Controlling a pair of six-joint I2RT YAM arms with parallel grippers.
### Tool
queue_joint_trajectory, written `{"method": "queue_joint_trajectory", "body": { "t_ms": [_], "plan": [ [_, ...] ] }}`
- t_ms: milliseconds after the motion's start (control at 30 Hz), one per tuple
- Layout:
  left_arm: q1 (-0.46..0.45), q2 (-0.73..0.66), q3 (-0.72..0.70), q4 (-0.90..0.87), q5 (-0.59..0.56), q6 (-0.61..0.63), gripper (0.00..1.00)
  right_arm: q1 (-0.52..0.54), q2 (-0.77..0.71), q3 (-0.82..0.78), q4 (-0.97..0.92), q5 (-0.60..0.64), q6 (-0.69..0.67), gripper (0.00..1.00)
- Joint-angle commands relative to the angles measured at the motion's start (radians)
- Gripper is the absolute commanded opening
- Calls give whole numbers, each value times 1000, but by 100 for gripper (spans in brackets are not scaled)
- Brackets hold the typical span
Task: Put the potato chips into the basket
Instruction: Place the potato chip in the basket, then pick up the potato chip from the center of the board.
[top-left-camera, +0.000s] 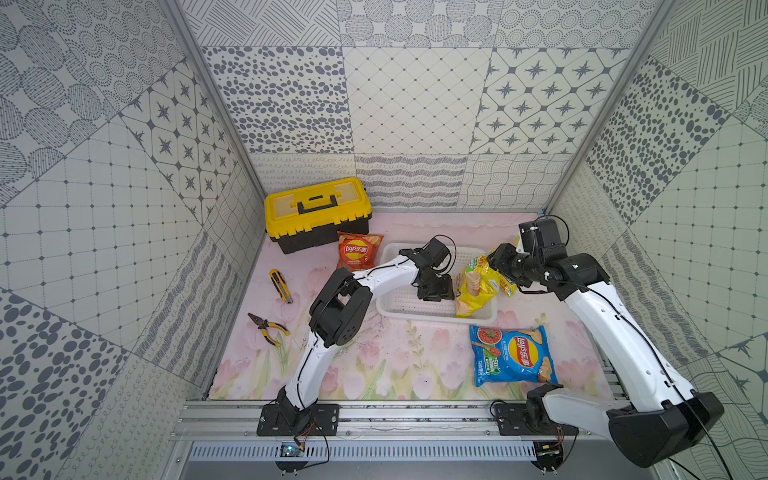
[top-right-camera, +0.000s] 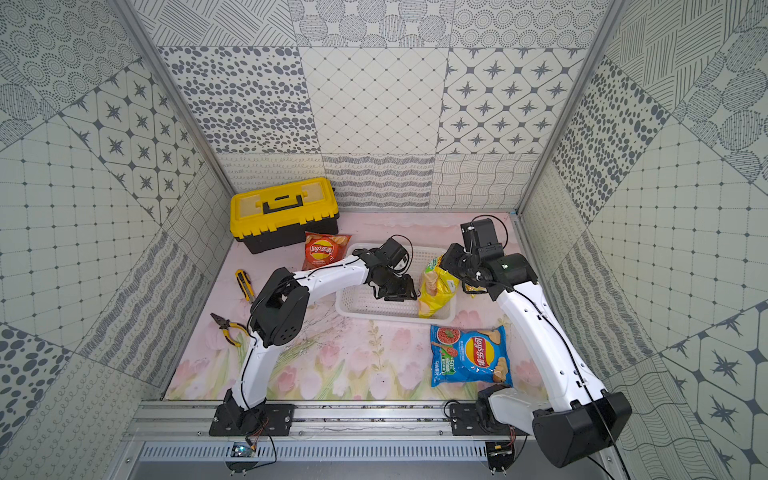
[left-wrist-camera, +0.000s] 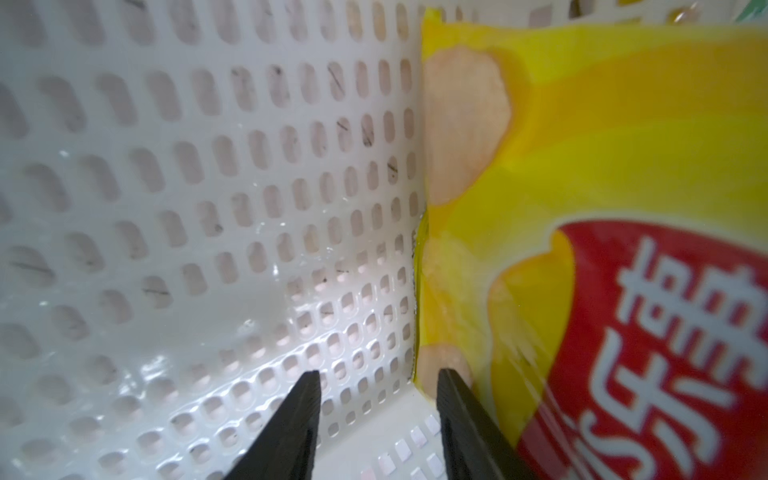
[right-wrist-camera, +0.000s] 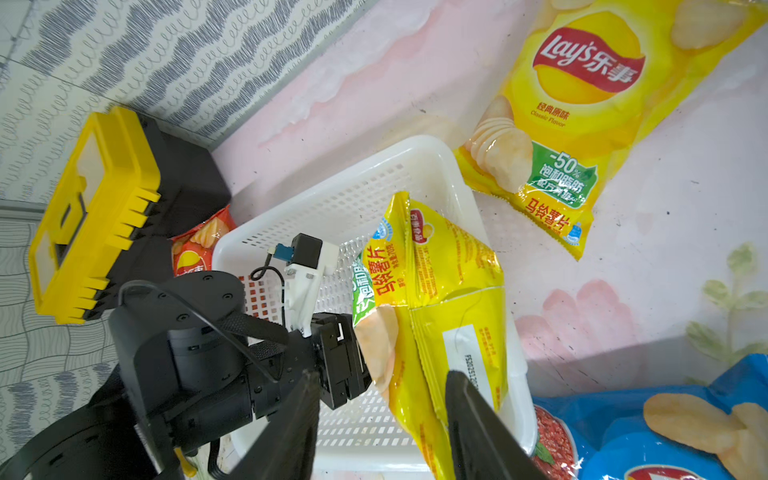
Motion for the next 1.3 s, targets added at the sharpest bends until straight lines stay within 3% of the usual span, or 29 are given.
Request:
{"method": "queue_joint_trajectory", "body": {
  "t_ms": [0, 533, 867, 1033, 1267],
  "plan": [
    [22, -45, -17, -64, -87, 2, 51, -5, -39, 20, -4, 16, 13, 57],
    [58, -159, -67, -55, -96, 10, 52, -9, -228, -179, -20, 21, 20, 59],
    [60, -508, -284, -47, -141, -58, 52, -10, -323, -263, -19, -16, 16, 59],
    [-10, -753, -463, -35, -183, -148, 53, -12, -359, -270, -21, -32, 25, 59],
    [-233, -936, -696, 85, -233, -316, 58, -17, -402, -244, -20, -57, 80, 58]
  ]
}}
